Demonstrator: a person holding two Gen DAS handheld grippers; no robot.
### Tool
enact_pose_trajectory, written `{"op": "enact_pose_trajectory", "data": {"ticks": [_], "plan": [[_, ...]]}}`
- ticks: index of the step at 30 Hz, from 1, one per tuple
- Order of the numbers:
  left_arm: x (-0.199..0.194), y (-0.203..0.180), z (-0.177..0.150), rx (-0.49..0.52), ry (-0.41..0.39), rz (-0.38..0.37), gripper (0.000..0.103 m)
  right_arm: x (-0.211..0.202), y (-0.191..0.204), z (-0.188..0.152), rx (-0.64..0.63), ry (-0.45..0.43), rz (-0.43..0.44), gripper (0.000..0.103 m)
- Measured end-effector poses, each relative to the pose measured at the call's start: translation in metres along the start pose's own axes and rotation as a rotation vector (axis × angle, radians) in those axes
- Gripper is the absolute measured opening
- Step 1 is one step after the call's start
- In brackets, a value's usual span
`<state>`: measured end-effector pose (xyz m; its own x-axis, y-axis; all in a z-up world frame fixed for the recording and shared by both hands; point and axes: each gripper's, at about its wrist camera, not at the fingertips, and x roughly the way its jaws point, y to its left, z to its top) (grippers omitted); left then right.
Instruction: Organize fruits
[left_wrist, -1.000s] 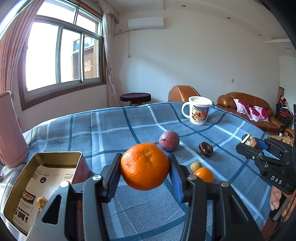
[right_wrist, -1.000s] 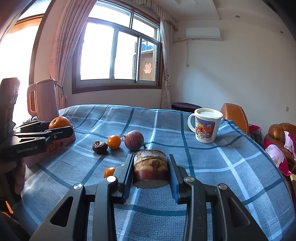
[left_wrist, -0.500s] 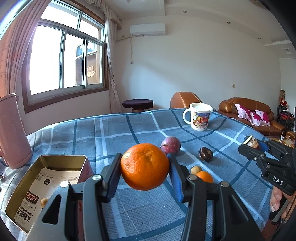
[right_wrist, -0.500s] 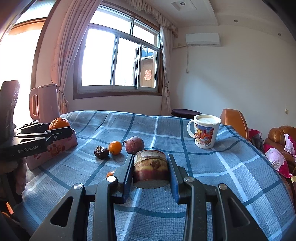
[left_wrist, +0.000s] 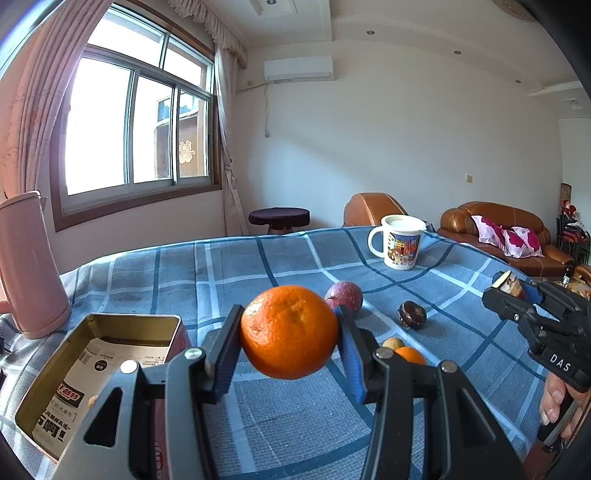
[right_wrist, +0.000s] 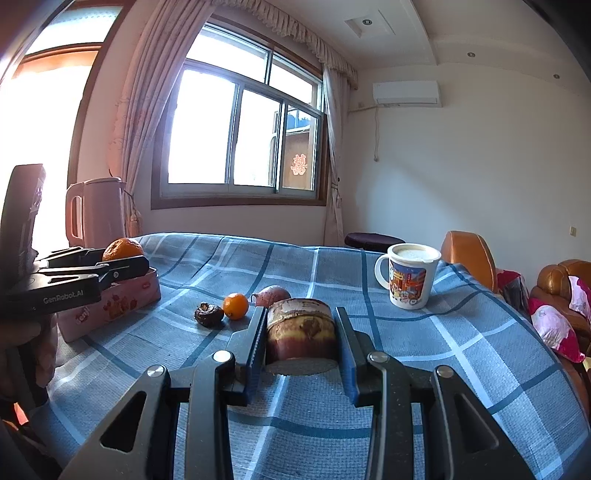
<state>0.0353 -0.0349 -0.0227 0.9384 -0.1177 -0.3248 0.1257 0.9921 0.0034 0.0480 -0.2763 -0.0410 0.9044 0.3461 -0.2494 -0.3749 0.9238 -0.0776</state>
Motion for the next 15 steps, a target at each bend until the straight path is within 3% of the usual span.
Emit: {"op": "enact_pose_trajectory", "data": {"ticks": [15], "plan": [[-0.0099, 0.0014, 0.0, -0.007, -0.042, 0.022, 0.05, -0.0079, 0.0007, -0.0024, -0.004, -0.052, 0.005, 0.037]]}}
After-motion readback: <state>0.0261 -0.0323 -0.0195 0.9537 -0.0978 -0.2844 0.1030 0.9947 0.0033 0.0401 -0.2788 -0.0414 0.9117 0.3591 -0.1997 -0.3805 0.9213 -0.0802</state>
